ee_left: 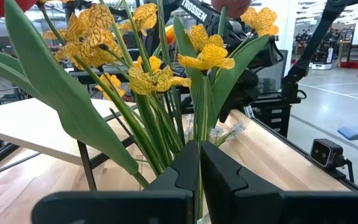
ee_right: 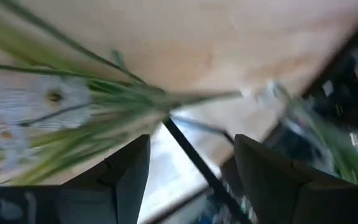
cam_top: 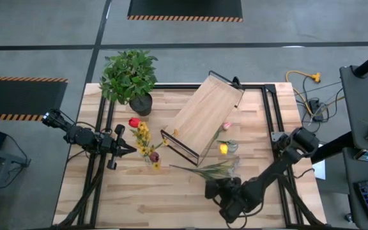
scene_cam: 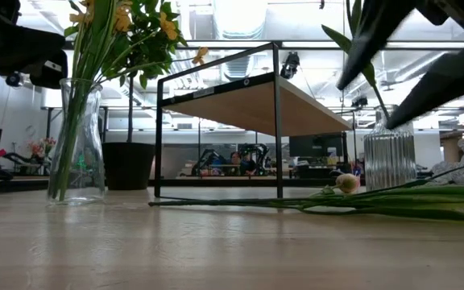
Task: Pick and place flowers into a vace then onto a shelf
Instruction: Put the white flowers into the right transparent vase
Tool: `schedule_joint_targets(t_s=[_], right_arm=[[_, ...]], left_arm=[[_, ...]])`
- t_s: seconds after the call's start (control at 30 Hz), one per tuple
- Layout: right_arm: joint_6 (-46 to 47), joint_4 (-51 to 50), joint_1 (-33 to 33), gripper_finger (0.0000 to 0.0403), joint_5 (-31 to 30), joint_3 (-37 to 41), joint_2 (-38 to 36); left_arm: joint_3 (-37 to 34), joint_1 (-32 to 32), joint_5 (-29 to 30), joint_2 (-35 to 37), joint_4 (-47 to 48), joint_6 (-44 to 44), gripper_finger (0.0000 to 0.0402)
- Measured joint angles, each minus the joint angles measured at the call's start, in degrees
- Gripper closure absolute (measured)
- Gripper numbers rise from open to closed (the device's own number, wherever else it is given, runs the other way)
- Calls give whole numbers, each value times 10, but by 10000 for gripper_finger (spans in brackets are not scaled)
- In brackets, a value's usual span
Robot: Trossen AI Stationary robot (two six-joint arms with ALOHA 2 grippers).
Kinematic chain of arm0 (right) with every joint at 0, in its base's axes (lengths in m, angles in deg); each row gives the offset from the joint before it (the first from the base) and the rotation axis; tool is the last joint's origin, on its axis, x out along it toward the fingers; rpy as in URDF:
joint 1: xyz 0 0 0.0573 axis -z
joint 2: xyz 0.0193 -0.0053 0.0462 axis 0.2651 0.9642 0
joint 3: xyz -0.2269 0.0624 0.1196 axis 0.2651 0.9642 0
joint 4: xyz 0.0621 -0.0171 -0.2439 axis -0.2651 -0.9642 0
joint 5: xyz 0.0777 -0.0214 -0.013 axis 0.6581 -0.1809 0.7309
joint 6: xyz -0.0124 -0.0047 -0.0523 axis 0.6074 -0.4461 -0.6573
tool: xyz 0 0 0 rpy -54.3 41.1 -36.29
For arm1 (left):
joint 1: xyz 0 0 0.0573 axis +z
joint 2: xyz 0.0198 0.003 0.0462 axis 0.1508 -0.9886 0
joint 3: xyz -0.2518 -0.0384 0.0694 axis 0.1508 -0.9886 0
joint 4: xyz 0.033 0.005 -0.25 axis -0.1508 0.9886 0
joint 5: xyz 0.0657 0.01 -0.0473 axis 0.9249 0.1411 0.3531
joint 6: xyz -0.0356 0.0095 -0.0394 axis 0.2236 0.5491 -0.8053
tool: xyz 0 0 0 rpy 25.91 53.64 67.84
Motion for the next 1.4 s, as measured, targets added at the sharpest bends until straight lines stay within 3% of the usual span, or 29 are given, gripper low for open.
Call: schedule_joint_targets(t_s=[0.13,0.5,0.83,1.23,1.4], right_arm=[[-101,-2,8,179,21,1,-2],[-244,-24,54,179,28,2,49],[-269,-38,66,179,25,-1,107],[-269,-29,68,179,12,-1,64],[-286,-17,71,179,83,-1,42]], left_arm=[[0,0,0,0,0,0,401],[0,0,0,0,0,0,402],[0,0,0,0,0,0,401],[0,0,0,0,0,0,401],[0,0,0,0,0,0,401]])
